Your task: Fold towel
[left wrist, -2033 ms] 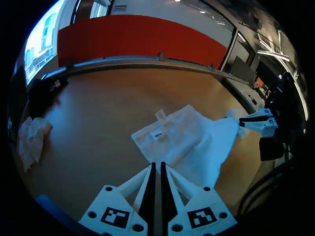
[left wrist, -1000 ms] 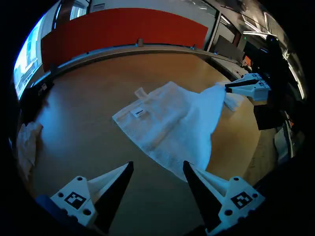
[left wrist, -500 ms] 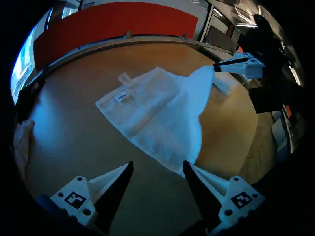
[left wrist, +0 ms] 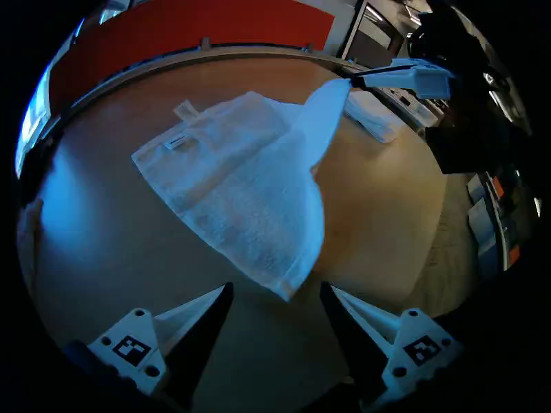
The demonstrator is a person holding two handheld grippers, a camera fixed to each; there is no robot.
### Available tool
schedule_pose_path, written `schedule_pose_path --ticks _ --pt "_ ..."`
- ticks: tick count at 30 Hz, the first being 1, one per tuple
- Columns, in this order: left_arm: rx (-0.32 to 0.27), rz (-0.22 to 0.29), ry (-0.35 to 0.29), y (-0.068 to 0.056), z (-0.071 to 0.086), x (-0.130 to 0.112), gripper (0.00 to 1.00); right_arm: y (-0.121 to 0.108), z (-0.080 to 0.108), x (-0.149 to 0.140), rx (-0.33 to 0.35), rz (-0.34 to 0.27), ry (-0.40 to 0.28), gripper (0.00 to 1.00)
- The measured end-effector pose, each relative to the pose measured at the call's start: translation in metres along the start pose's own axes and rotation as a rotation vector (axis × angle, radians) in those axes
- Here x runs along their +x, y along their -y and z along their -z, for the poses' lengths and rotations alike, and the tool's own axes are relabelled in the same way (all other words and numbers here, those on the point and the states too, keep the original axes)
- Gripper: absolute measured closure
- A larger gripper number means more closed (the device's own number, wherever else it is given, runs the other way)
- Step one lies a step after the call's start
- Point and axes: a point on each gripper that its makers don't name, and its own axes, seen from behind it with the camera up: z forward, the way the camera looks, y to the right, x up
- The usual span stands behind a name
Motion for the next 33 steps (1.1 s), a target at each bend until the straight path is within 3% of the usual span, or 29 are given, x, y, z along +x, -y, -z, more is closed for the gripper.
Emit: schedule_pose_path --ticks 6,11,25,29,31,33 --pt "0.007 -0.022 0.016 -0.009 -0.010 -0.008 0.07 0.000 0.001 0.001 -0.001 0.001 -0.002 0.89" --pt "0.035 -0.049 0.020 -0.009 -0.015 -0.010 0.11 -0.001 0.002 0.001 -0.003 0.000 -0.004 0.89" --pt "0.136 -0.079 0.012 0.007 -0.018 -0.011 0.55 0.000 0.003 0.003 -0.004 -0.002 -0.012 0.89" --pt "0.176 -0.095 0.011 0.014 -0.017 -0.012 0.80 0.000 0.004 0.003 -0.004 -0.006 -0.015 0.89" --pt "0.188 -0.100 0.010 0.016 -0.017 -0.012 0.82 0.001 0.004 0.003 -0.003 -0.007 -0.016 0.89" --pt "0.190 -0.100 0.010 0.016 -0.017 -0.012 0.92 0.002 0.004 0.003 -0.002 -0.008 -0.017 0.89"
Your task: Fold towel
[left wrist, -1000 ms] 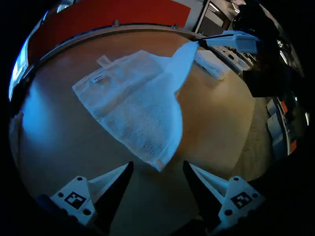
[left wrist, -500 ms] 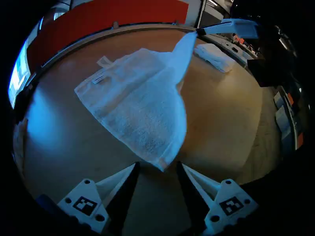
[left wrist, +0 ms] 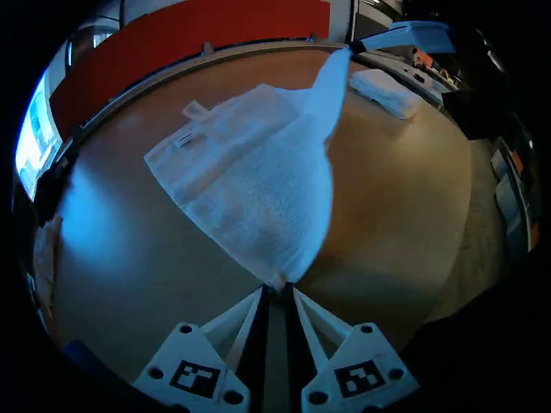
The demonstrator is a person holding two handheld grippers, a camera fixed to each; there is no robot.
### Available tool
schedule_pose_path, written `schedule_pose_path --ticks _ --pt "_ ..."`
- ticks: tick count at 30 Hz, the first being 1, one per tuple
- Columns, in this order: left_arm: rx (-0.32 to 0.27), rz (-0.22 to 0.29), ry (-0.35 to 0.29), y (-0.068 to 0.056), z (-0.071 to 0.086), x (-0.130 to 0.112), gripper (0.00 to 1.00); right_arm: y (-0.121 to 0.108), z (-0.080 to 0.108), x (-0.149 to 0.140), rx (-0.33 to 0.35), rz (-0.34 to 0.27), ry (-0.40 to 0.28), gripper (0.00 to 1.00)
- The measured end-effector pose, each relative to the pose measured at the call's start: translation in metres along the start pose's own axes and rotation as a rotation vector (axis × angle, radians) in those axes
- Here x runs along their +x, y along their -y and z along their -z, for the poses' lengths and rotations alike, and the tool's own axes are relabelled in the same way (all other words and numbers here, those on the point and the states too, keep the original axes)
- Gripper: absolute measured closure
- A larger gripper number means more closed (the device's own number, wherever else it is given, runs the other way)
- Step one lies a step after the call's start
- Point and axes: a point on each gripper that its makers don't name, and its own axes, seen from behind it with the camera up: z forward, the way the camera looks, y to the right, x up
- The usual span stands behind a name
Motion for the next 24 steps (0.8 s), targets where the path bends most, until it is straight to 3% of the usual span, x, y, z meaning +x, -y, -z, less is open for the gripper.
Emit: schedule_pose_path --ticks 9,24 --pt "0.004 0.087 -0.012 0.016 0.009 0.003 0.93 0.003 0.003 -0.001 0.004 -0.002 -0.004 0.89" --pt "0.023 0.241 -0.084 0.080 0.055 0.035 0.93 0.007 0.014 0.001 0.003 -0.013 -0.015 0.89"
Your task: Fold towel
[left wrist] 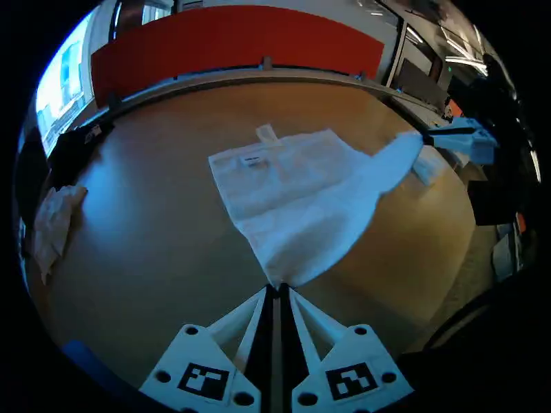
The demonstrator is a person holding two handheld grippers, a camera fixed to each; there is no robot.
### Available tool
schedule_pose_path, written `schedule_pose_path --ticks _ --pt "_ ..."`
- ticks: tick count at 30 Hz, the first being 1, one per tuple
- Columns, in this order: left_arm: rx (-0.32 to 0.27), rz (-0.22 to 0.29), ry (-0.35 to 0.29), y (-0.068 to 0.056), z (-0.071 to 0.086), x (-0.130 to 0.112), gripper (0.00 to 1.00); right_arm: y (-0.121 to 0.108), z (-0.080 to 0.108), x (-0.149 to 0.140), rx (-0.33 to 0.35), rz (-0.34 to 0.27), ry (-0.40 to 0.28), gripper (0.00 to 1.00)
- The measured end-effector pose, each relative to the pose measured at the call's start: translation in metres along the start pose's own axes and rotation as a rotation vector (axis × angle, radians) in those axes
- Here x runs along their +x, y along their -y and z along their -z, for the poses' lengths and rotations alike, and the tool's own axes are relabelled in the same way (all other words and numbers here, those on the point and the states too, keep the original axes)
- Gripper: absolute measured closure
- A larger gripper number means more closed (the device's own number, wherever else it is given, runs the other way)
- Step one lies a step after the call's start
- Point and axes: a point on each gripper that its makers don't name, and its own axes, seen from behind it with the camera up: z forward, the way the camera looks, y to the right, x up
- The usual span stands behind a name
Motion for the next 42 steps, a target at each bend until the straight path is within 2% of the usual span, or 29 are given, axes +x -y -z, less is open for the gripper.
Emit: schedule_pose_path --ticks 6,12,15,24,31,36,42 --pt "0.005 0.025 -0.036 0.016 0.011 0.024 0.93 0.006 0.004 -0.005 0.000 -0.014 0.003 0.89" --pt "-0.013 0.063 -0.060 0.022 0.020 0.046 0.93 0.010 0.009 -0.010 -0.003 -0.026 0.009 0.89" --pt "-0.023 0.077 -0.060 0.022 0.022 0.048 0.93 0.011 0.012 -0.011 -0.004 -0.034 0.009 0.89" --pt "-0.033 0.077 -0.052 0.019 0.033 0.047 0.93 0.014 0.023 -0.006 -0.003 -0.046 -0.001 0.89" --pt "-0.061 0.130 -0.064 0.016 0.049 0.053 0.93 0.017 0.038 -0.002 -0.002 -0.053 -0.007 0.89" --pt "-0.072 0.150 -0.070 0.014 0.057 0.056 0.93 0.021 0.046 0.000 0.003 -0.065 -0.009 0.89" --pt "-0.074 0.153 -0.065 0.013 0.058 0.053 0.93 0.021 0.047 -0.001 0.003 -0.069 -0.006 0.89"
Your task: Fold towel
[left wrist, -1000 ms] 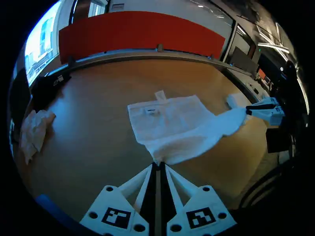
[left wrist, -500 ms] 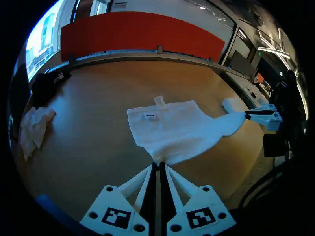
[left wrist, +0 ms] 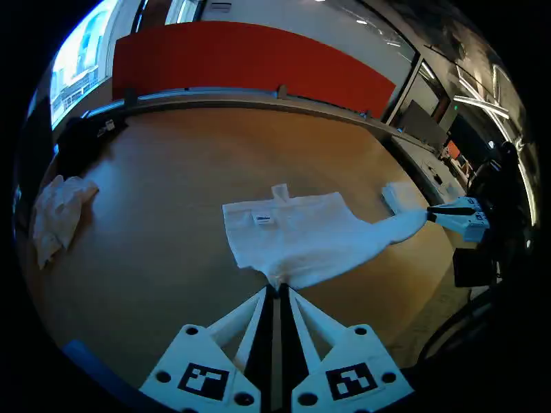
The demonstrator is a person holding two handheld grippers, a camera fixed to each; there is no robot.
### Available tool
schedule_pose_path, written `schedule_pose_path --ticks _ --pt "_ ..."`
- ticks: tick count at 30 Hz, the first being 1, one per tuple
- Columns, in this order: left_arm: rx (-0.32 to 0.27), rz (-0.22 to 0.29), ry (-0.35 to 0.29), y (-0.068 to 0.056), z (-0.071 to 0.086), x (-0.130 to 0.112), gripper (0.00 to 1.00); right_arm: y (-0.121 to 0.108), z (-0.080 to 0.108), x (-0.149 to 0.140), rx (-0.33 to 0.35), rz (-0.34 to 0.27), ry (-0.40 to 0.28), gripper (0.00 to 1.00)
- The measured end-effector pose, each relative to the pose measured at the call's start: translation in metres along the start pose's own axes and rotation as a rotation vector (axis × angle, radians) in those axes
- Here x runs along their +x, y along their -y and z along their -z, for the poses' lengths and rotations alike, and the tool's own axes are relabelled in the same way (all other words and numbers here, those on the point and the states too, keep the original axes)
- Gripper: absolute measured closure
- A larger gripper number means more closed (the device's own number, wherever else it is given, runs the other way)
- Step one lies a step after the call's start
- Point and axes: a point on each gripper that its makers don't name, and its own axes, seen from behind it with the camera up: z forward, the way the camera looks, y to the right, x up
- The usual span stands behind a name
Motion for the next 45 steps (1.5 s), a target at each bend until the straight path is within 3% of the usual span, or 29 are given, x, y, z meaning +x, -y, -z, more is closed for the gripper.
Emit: schedule_pose_path --ticks 12,21,30,45 --pt "0.003 0.028 -0.014 0.006 -0.016 0.011 0.93 -0.013 -0.022 0.004 -0.009 0.017 0.013 0.89" --pt "0.017 0.082 -0.021 0.018 -0.045 0.020 0.93 -0.028 -0.057 0.002 -0.019 0.022 0.035 0.89" --pt "0.030 0.094 -0.001 0.029 -0.077 0.016 0.93 -0.042 -0.093 -0.007 -0.034 0.011 0.060 0.89" --pt "0.043 0.116 0.031 0.047 -0.115 0.013 0.93 -0.055 -0.126 -0.018 -0.063 -0.010 0.082 0.89"
